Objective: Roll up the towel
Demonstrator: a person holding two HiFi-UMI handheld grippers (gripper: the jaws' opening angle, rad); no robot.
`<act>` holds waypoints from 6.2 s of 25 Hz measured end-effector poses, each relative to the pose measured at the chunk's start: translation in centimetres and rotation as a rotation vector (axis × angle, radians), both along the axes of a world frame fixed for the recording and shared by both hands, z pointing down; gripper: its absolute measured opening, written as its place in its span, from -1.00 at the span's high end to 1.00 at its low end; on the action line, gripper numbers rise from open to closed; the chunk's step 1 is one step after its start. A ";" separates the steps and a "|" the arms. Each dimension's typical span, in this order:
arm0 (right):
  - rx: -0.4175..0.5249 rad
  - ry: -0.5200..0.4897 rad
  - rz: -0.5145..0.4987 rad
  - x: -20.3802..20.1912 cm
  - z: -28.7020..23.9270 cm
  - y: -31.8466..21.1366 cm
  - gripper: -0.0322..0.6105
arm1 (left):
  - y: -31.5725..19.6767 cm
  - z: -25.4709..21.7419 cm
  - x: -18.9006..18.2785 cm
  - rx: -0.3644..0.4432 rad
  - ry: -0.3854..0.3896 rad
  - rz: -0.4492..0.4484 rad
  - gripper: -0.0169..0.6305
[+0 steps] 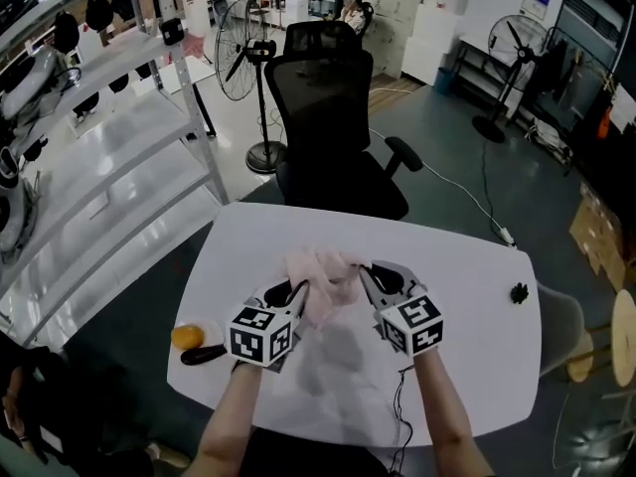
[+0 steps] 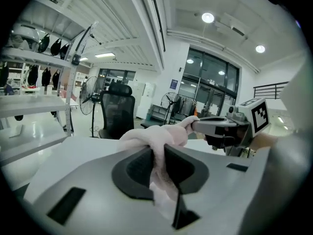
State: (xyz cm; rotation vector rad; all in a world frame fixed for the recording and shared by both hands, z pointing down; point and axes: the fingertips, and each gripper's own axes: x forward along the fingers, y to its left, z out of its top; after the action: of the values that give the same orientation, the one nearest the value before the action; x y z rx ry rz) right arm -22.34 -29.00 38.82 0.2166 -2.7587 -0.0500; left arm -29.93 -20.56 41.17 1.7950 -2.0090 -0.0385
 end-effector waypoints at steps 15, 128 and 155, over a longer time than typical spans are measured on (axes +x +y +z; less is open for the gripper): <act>0.045 -0.007 0.113 17.6 -2.8 1.0 0.82 | 1.8 -1.9 15.3 0.034 0.015 0.168 0.73; 0.169 0.612 0.581 32.4 12.4 -28.9 -0.02 | 5.0 15.4 10.2 -0.481 -0.011 0.165 -0.19; -0.500 0.478 0.729 46.3 22.4 -13.0 0.82 | 11.1 20.5 18.3 -0.691 -0.262 0.258 0.63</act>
State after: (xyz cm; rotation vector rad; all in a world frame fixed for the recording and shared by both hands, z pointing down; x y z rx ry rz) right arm 23.94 -42.05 61.20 0.9084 -1.9960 0.6699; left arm -11.67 -9.43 61.66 1.6169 -1.6288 0.8953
